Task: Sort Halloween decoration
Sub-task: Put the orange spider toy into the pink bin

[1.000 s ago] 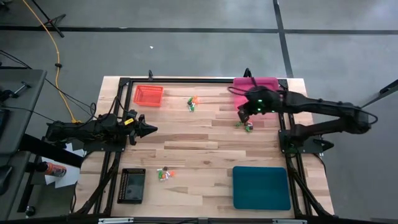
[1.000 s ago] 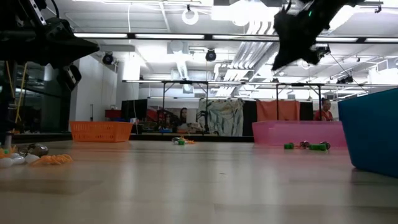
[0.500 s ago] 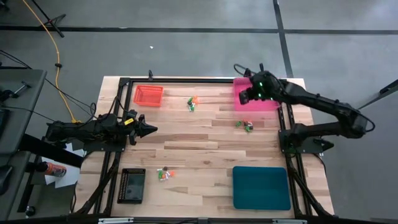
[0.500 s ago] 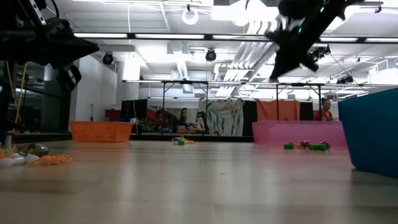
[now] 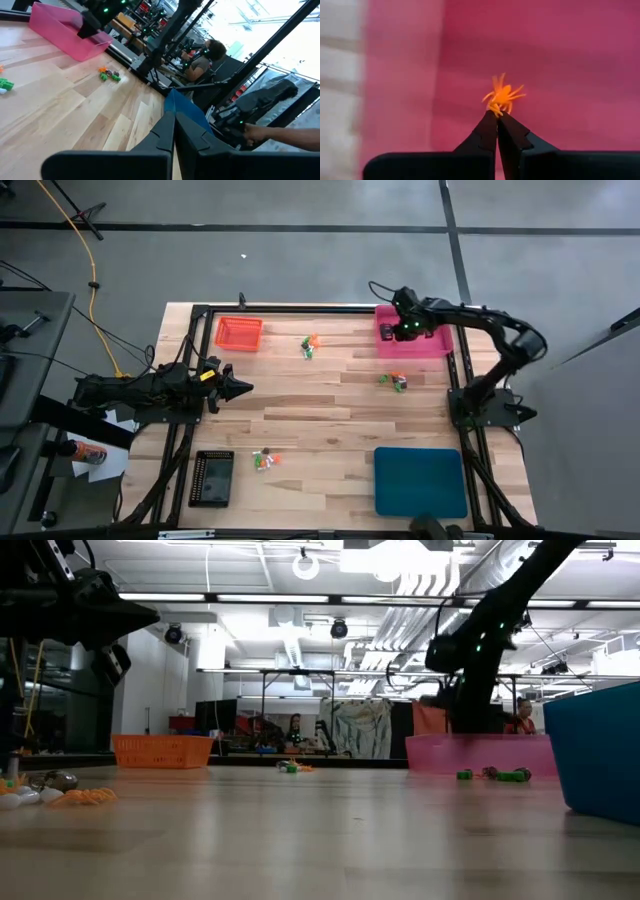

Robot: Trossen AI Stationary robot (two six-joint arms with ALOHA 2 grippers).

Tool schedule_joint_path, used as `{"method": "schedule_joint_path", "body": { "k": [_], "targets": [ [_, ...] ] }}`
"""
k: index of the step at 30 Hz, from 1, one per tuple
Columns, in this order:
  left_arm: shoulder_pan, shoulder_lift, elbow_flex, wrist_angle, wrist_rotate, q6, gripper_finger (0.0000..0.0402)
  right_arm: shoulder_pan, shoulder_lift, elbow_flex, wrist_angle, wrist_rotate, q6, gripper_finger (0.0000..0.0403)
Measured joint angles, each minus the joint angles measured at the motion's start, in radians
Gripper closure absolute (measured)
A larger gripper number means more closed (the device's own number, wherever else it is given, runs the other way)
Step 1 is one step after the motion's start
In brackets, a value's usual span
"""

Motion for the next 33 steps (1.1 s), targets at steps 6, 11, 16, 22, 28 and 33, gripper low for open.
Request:
{"method": "schedule_joint_path", "body": {
  "k": [6, 11, 16, 22, 28, 33],
  "targets": [
    [0.0, 0.0, 0.0, 0.0, 0.0, 0.0, 0.0401, -0.015, 0.061, 0.003, 0.079, 0.007, 0.059, 0.0402],
    [0.0, 0.0, 0.0, 0.0, 0.0, 0.0, 0.0401, -0.014, 0.063, 0.002, 0.113, 0.031, 0.062, 0.0399],
    [0.0, 0.0, 0.0, 0.0, 0.0, 0.0, 0.0401, -0.014, 0.063, 0.001, 0.101, 0.049, 0.061, 0.036],
    [0.0, 0.0, 0.0, 0.0, 0.0, 0.0, 0.0401, -0.014, 0.038, -0.002, 0.076, 0.049, 0.029, 0.0272],
    [0.0, 0.0, 0.0, 0.0, 0.0, 0.0, 0.0401, -0.02, -0.123, -0.002, 0.017, 0.042, -0.074, 0.0209],
    [0.0, 0.0, 0.0, 0.0, 0.0, 0.0, 0.0401, 0.011, -0.349, -0.002, -0.054, -0.027, -0.15, 0.0203]
  ]
}}
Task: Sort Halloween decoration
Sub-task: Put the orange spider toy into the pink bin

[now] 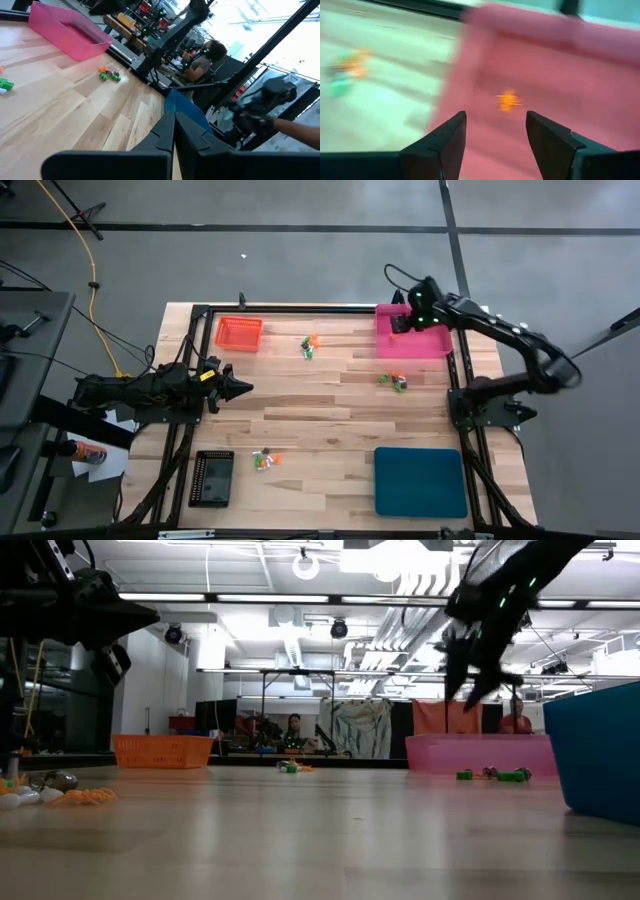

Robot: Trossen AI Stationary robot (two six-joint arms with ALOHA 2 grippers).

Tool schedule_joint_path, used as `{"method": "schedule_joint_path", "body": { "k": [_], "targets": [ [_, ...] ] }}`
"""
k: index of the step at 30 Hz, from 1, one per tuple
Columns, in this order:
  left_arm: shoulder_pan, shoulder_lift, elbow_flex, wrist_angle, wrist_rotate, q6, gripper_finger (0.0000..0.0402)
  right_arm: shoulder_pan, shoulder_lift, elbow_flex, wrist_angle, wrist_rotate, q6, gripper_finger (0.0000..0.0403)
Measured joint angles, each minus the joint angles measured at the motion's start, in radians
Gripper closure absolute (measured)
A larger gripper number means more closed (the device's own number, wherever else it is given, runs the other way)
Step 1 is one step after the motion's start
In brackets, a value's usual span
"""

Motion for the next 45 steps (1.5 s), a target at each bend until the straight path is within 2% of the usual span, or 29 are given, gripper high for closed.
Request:
{"method": "schedule_joint_path", "body": {
  "k": [4, 8, 13, 17, 22, 26, 30, 32, 34, 41, 45],
  "targets": [
    [0.0, 0.0, 0.0, 0.0, 0.0, 0.0, 0.0401, 0.103, -0.185, 0.0, 0.004, -0.071, 0.03, 0.0205],
    [0.0, 0.0, 0.0, 0.0, 0.0, 0.0, 0.0401, 0.28, -0.317, 0.0, 0.089, -0.083, 0.125, 0.0206],
    [0.0, 0.0, 0.0, 0.01, 0.0, -0.011, 0.0401, 0.533, -0.375, 0.001, 0.298, 0.014, 0.175, 0.0206],
    [0.0, 0.0, 0.0, 0.016, 0.0, -0.051, 0.0401, 0.672, -0.366, 0.002, 0.404, 0.092, 0.131, 0.0206],
    [0.0, 0.0, 0.0, 0.016, -0.005, -0.035, 0.0401, 0.756, -0.343, 0.002, 0.414, 0.095, 0.127, 0.0206],
    [0.0, 0.0, 0.0, 0.032, -0.061, -0.015, 0.0401, 0.776, -0.337, 0.002, 0.412, 0.096, 0.157, 0.0206],
    [0.0, 0.039, 0.017, 0.238, -0.157, -0.046, 0.0396, 0.784, -0.338, 0.002, 0.413, 0.094, 0.121, 0.0206],
    [0.0, 0.091, 0.081, 0.242, -0.156, -0.005, 0.0386, 0.784, -0.338, 0.002, 0.413, 0.092, 0.095, 0.0206],
    [-0.004, 0.175, 0.181, 0.151, -0.139, 0.015, 0.0371, 0.784, -0.338, 0.002, 0.411, 0.091, 0.065, 0.0206],
    [-0.097, 0.631, 0.603, -0.294, 0.095, 0.1, 0.0309, 0.78, -0.338, 0.002, 0.408, 0.09, -0.032, 0.0206],
    [-0.227, 0.89, 0.813, -0.603, 0.133, 0.192, 0.0291, 0.78, -0.338, 0.002, 0.394, 0.087, -0.036, 0.0206]
  ]
}}
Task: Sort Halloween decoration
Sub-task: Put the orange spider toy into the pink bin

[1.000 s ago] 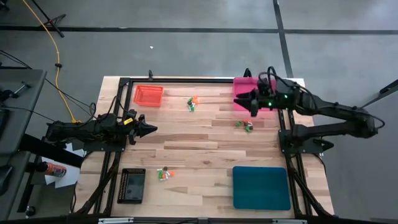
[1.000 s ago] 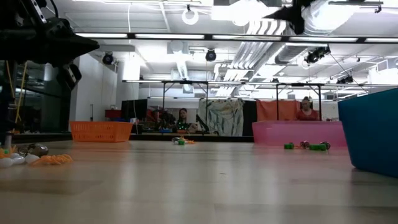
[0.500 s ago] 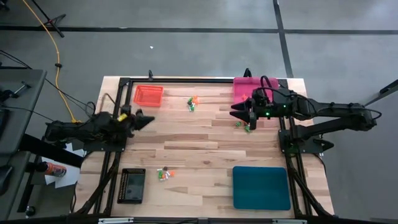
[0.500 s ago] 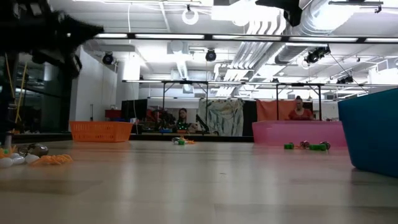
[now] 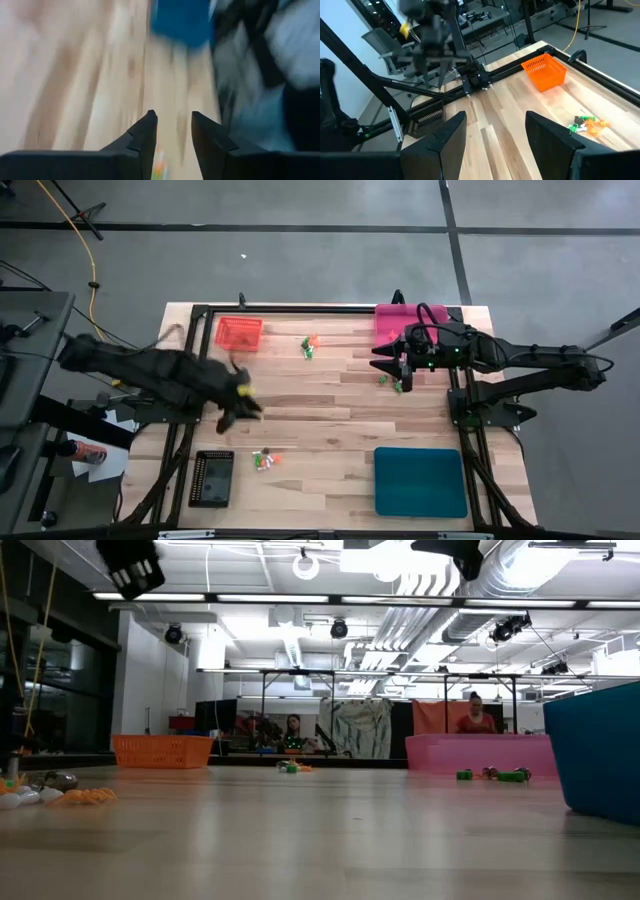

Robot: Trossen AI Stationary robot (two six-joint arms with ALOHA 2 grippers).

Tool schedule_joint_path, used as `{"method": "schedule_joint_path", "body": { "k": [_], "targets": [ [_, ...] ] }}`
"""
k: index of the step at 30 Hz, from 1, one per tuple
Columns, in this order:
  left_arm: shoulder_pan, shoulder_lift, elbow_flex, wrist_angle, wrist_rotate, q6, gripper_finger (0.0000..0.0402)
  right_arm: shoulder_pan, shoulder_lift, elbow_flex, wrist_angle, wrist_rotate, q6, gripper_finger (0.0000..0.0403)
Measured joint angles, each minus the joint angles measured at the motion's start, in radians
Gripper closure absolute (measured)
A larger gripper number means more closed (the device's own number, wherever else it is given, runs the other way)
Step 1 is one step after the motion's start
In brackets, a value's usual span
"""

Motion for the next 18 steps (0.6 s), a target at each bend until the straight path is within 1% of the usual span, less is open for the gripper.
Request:
{"method": "schedule_joint_path", "body": {
  "k": [2, 4, 9, 12, 18],
  "targets": [
    [-0.073, 0.108, 0.065, -0.107, -0.016, 0.03, 0.0289, 0.0, 0.0, 0.0, -0.018, -0.003, -0.007, 0.0206],
    [-0.144, 0.202, 0.088, -0.15, -0.06, 0.036, 0.0289, 0.0, 0.0, 0.0, -0.04, -0.003, -0.01, 0.0206],
    [-0.281, 0.41, 0.091, -0.098, -0.153, 0.042, 0.0289, 0.0, 0.0, 0.0, -0.117, -0.003, -0.005, 0.0206],
    [-0.324, 0.519, 0.091, -0.06, -0.214, 0.004, 0.0288, 0.0, 0.0, 0.0, -0.145, -0.003, 0.0, 0.0206],
    [-0.338, 0.675, 0.091, 0.049, -0.179, -0.008, 0.0289, 0.0, -0.001, 0.0, -0.172, -0.004, 0.0, 0.0206]
  ]
}}
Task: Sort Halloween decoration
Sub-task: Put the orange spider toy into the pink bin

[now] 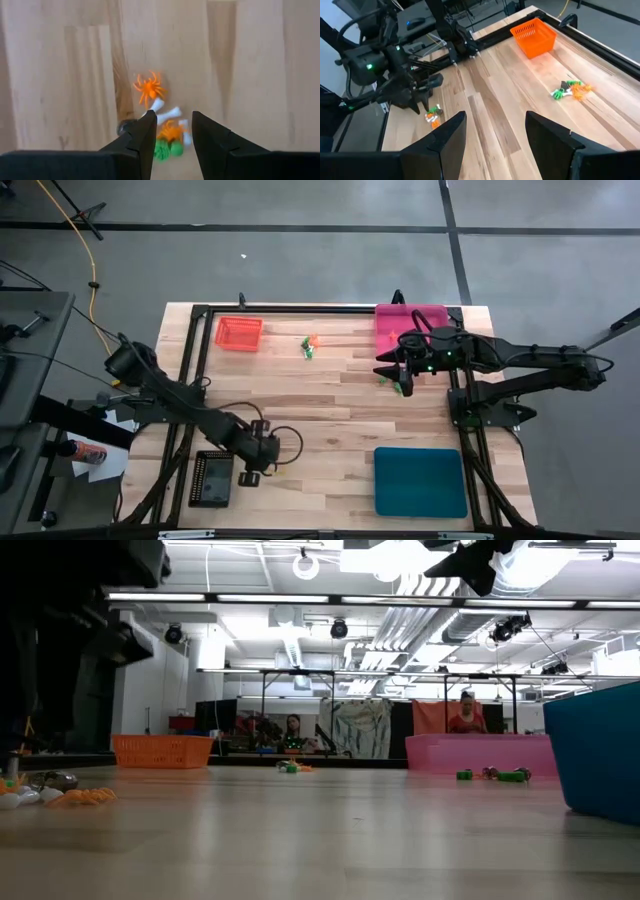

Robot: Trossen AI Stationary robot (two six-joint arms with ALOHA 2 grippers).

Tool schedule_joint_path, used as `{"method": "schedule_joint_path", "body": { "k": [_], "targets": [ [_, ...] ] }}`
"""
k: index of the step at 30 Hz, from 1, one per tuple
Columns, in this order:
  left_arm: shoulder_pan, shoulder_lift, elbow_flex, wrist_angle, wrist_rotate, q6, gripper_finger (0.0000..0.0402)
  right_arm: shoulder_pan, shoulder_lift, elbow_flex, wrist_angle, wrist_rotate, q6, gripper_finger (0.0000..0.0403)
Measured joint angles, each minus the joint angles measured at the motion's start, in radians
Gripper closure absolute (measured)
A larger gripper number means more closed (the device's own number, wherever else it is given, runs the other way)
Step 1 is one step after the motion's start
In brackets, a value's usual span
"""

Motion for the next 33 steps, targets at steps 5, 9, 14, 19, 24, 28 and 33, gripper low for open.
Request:
{"method": "schedule_joint_path", "body": {
  "k": [5, 9, 14, 19, 24, 28, 33],
  "targets": [
    [0.001, 0.071, 0.0, 0.088, 0.0, 0.002, 0.0289, 0.0, 0.0, 0.0, -0.019, -0.007, -0.001, 0.0206],
    [0.002, 0.112, 0.0, 0.132, -0.004, 0.008, 0.0289, 0.0, 0.0, 0.0, -0.045, -0.007, 0.0, 0.0206],
    [0.002, 0.146, 0.001, 0.144, -0.045, 0.008, 0.0289, 0.0, 0.0, 0.0, -0.062, -0.007, -0.003, 0.0206],
    [0.002, 0.147, 0.002, 0.136, -0.112, 0.008, 0.0289, 0.0, 0.0, 0.0, -0.072, -0.007, 0.0, 0.0206],
    [0.002, 0.145, 0.002, 0.099, -0.133, 0.009, 0.0289, 0.0, 0.0, 0.0, -0.071, -0.007, 0.0, 0.0206],
    [0.002, 0.144, 0.002, 0.067, -0.134, 0.008, 0.0289, 0.0, 0.0, 0.0, -0.071, -0.007, 0.0, 0.0206],
    [0.002, 0.144, 0.002, 0.061, -0.157, 0.009, 0.0289, 0.0, 0.0, 0.0, -0.071, -0.007, 0.0, 0.0206]
  ]
}}
